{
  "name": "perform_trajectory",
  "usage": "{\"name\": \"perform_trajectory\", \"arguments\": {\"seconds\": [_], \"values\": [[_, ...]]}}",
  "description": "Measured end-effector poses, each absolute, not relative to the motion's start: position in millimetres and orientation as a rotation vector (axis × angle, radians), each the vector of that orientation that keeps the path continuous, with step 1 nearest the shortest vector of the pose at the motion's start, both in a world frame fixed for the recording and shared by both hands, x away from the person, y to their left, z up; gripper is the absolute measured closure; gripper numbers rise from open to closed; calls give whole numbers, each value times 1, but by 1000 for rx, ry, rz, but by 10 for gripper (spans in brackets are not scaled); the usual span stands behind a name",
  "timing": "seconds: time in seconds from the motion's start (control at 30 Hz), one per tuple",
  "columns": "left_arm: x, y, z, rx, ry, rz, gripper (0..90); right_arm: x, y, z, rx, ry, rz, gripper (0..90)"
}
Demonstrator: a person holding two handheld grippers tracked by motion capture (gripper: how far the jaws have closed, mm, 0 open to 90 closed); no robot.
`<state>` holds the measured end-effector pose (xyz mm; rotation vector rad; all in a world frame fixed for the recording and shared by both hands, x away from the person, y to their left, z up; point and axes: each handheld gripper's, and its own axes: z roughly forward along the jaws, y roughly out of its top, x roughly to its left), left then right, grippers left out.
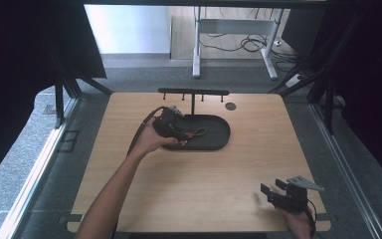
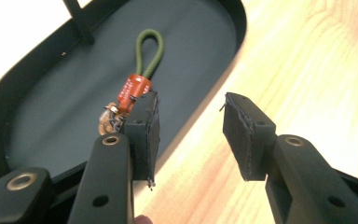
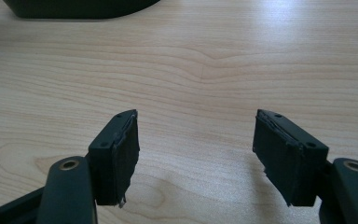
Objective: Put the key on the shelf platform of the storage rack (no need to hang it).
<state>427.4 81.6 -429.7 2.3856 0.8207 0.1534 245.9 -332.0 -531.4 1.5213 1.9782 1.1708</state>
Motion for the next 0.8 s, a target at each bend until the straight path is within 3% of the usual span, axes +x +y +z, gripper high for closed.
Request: {"name": "perform_trajectory", "arguments": {"seconds": [0.8], "values": [[371,114,-448,2354,805,196,563,246,-330,-532,1515,1991,1163,318]]}}
